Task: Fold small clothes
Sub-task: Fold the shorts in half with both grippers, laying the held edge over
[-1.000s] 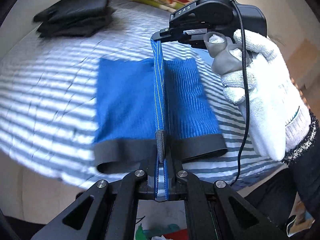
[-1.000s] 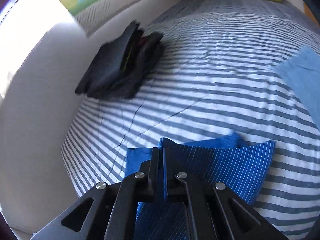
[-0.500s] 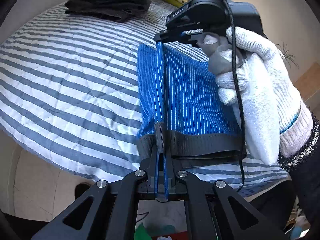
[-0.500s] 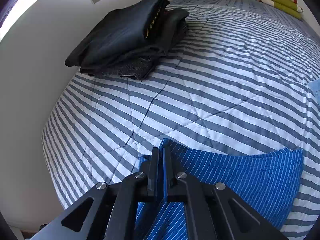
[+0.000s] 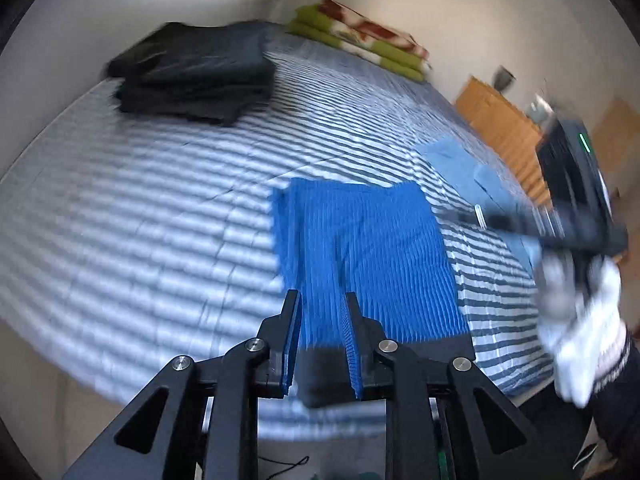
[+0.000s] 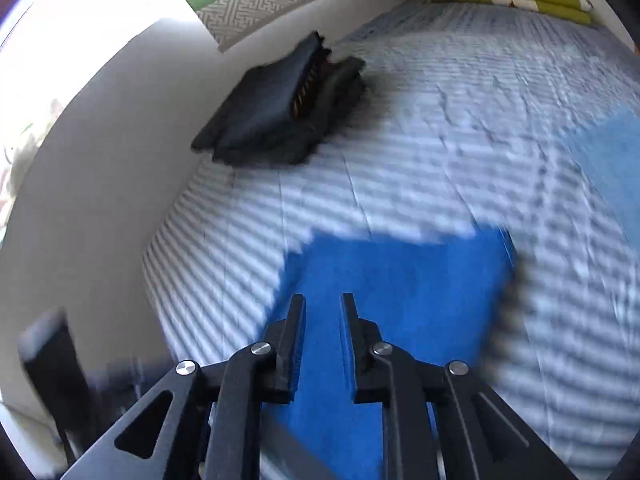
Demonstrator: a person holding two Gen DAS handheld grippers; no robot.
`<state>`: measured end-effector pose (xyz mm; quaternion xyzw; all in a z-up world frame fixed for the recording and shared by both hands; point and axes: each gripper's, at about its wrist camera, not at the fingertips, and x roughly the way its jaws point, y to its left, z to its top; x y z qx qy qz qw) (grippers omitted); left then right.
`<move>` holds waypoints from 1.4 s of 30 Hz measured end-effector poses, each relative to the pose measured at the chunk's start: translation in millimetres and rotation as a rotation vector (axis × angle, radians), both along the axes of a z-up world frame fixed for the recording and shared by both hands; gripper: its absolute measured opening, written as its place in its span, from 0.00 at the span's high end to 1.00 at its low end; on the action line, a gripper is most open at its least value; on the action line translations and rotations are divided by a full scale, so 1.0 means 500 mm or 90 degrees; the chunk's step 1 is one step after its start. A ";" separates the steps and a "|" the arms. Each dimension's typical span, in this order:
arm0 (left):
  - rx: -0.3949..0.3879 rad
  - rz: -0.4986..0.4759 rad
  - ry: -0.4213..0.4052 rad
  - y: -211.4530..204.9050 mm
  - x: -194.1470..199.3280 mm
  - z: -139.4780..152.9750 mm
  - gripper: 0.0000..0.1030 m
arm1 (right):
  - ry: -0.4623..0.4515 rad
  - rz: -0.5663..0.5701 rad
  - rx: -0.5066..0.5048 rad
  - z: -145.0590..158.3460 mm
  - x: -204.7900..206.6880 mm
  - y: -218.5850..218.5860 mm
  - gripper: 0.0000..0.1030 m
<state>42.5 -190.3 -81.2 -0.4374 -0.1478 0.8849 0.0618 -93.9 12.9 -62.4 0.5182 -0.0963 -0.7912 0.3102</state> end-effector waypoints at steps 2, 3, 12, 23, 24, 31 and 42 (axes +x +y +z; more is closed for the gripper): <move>-0.018 -0.011 -0.027 0.014 -0.050 -0.010 0.79 | -0.037 0.007 -0.014 -0.039 0.043 0.024 0.85; -0.019 -0.019 -0.048 0.019 -0.074 -0.023 0.79 | -0.052 0.011 -0.018 -0.055 0.058 0.031 0.85; 0.008 -0.011 -0.144 0.013 -0.022 -0.066 0.78 | -0.039 0.001 0.013 -0.086 0.149 0.075 0.85; -0.001 -0.012 -0.166 0.039 -0.001 -0.063 0.94 | -0.065 -0.003 0.042 -0.125 0.138 0.081 0.88; -0.007 -0.013 -0.162 0.042 0.005 -0.057 0.94 | -0.064 -0.003 0.050 -0.124 0.140 0.083 0.92; -0.008 0.011 -0.195 0.041 0.031 -0.091 0.89 | -0.049 0.019 0.114 -0.126 0.151 0.090 0.98; -0.080 -0.012 -0.123 0.054 -0.187 -0.039 0.71 | 0.033 0.030 0.024 -0.060 0.119 0.077 0.96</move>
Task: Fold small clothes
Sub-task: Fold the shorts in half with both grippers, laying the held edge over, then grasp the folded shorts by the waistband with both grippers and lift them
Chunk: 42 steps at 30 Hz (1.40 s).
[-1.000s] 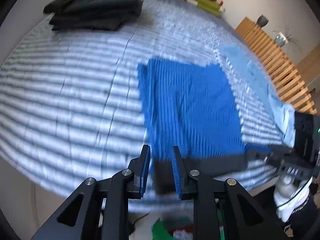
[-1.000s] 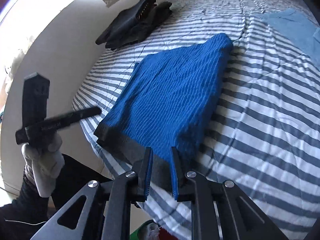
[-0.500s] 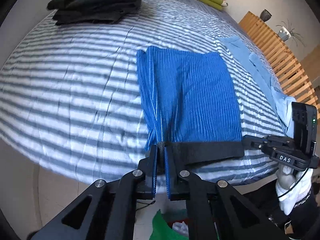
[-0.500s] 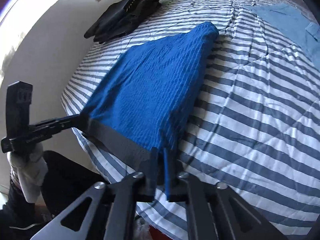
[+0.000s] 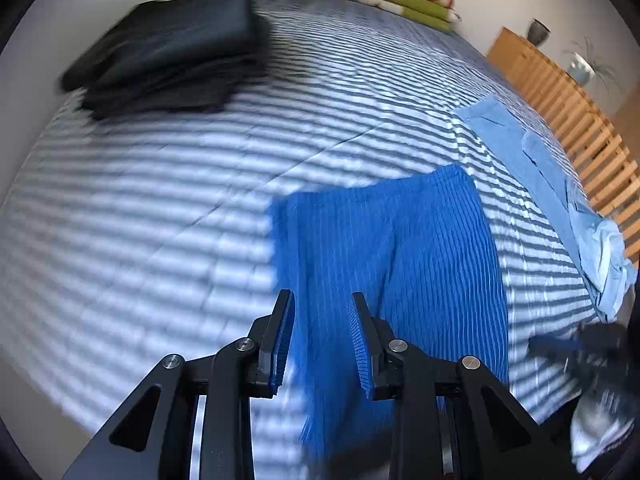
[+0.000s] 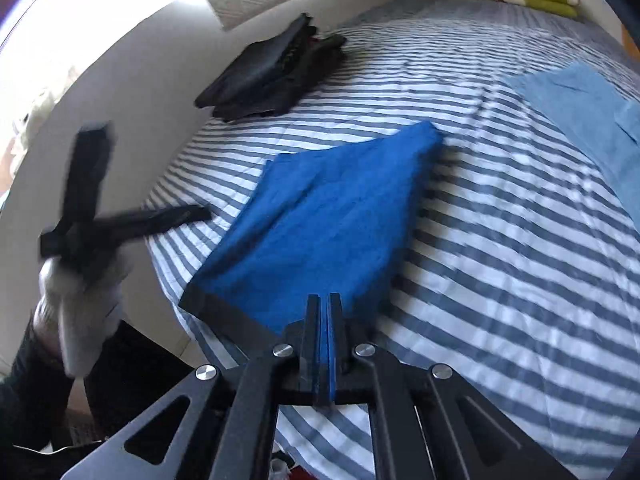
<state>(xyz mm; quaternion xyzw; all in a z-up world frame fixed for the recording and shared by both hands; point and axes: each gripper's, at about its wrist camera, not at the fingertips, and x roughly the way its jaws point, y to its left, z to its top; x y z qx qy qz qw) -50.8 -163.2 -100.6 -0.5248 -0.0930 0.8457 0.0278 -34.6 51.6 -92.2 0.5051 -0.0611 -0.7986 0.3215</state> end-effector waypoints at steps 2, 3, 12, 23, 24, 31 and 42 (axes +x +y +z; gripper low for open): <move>-0.001 -0.023 -0.007 0.020 -0.035 -0.023 0.71 | -0.015 0.023 -0.008 -0.019 -0.001 -0.019 0.96; -0.029 -0.023 -0.009 0.027 -0.050 -0.035 0.71 | -0.025 0.034 0.004 -0.033 0.001 -0.028 0.96; -0.171 0.123 -0.012 -0.083 -0.050 -0.049 0.69 | -0.086 0.044 0.002 -0.074 -0.002 0.007 0.96; 0.091 0.076 -0.056 -0.100 0.015 -0.070 0.42 | -0.083 -0.082 -0.071 -0.068 -0.107 0.087 0.60; 0.096 0.076 -0.054 -0.100 0.016 -0.073 0.43 | -0.091 -0.085 -0.077 -0.074 -0.114 0.085 0.60; 0.088 0.056 -0.060 -0.087 0.005 -0.088 0.62 | -0.129 -0.088 -0.104 -0.109 -0.143 0.080 0.60; 0.114 0.037 -0.049 -0.065 0.007 -0.101 0.96 | -0.164 -0.064 -0.144 -0.140 -0.154 0.063 0.92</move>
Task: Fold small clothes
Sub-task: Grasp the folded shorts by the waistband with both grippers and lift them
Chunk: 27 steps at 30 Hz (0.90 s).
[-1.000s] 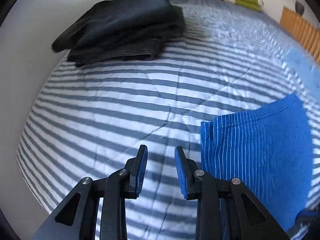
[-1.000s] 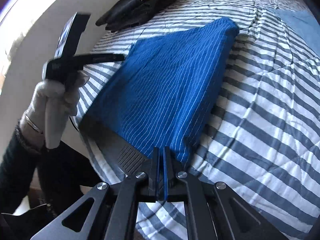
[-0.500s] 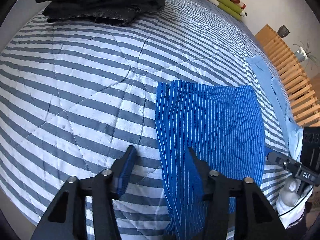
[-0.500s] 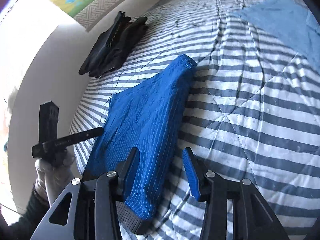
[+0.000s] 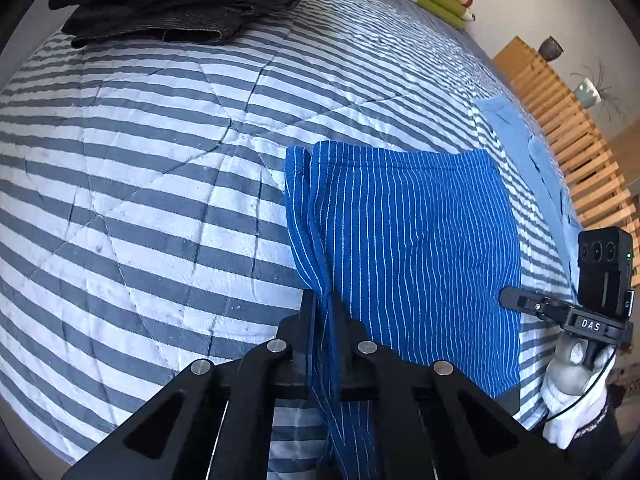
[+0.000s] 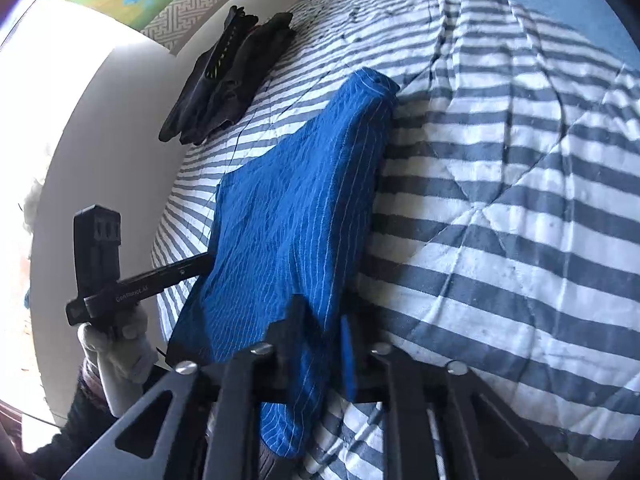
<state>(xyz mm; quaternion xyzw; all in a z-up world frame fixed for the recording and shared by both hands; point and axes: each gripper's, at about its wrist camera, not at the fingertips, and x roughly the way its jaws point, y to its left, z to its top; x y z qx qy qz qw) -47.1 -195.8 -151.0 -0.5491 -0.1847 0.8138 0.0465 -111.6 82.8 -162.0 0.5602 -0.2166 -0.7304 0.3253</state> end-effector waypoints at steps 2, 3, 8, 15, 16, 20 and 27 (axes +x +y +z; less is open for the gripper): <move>0.031 0.007 0.013 -0.006 0.008 0.007 0.96 | 0.000 -0.005 -0.020 0.006 0.001 0.007 0.93; 0.043 0.014 0.019 -0.010 0.013 0.014 0.96 | 0.006 -0.006 -0.029 0.014 0.002 0.010 0.93; 0.086 0.034 0.064 -0.021 0.035 0.063 0.96 | 0.046 -0.020 -0.088 0.067 0.015 0.035 0.93; 0.121 0.024 0.148 0.001 0.082 0.177 0.96 | 0.118 -0.057 -0.119 0.157 0.057 0.088 0.94; 0.124 0.020 0.156 0.005 0.091 0.193 0.96 | 0.125 -0.060 -0.122 0.167 0.066 0.095 0.94; 0.120 -0.004 0.179 0.037 0.147 0.247 0.96 | 0.165 -0.060 -0.122 0.210 0.126 0.127 0.94; 0.138 -0.025 0.147 0.058 0.253 0.273 0.96 | 0.170 -0.053 -0.139 0.232 0.255 0.155 0.94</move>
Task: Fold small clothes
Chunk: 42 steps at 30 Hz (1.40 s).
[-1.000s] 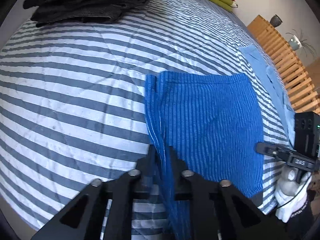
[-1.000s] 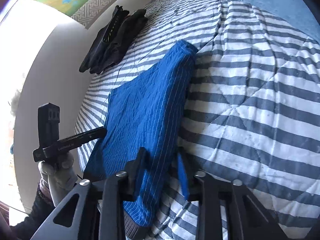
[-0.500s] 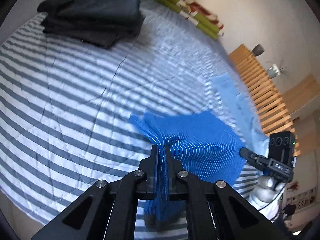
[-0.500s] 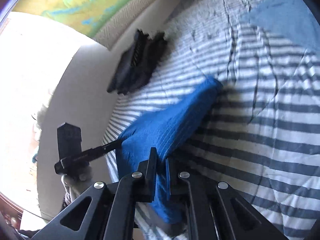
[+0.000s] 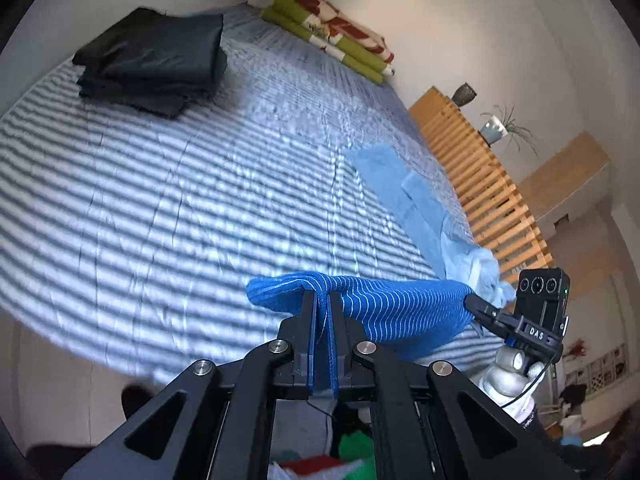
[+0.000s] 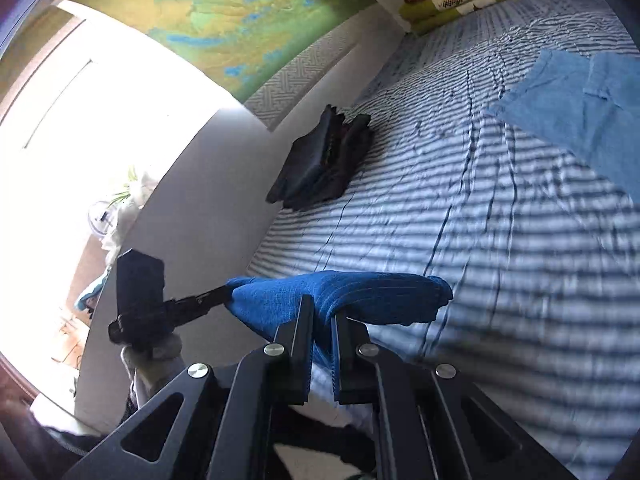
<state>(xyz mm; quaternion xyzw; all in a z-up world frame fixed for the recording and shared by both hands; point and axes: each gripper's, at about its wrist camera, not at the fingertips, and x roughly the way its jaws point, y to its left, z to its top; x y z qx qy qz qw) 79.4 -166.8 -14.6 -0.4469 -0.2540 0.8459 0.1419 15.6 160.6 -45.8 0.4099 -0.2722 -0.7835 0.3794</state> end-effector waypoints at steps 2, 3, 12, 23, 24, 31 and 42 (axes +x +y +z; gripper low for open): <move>0.006 -0.007 -0.033 0.004 -0.003 -0.021 0.96 | -0.024 -0.001 0.002 -0.020 0.007 0.003 0.94; -0.002 -0.007 -0.050 0.007 -0.013 -0.035 0.96 | -0.043 -0.003 0.002 -0.038 -0.001 0.002 0.94; -0.023 0.020 -0.141 0.028 -0.235 -0.176 0.96 | -0.173 -0.048 0.044 -0.165 -0.184 0.025 0.94; -0.050 0.041 -0.184 0.015 -0.360 -0.239 0.85 | -0.199 -0.080 0.061 -0.229 -0.271 0.030 0.94; -0.043 0.042 -0.176 0.009 -0.353 -0.231 0.84 | -0.201 -0.083 0.057 -0.231 -0.271 0.033 0.94; -0.083 0.014 -0.149 0.033 -0.283 -0.205 0.84 | -0.202 -0.077 0.086 -0.222 -0.256 0.047 0.91; -0.144 -0.072 -0.109 0.134 -0.242 -0.194 0.84 | -0.040 -0.003 0.187 -0.118 -0.143 -0.022 0.87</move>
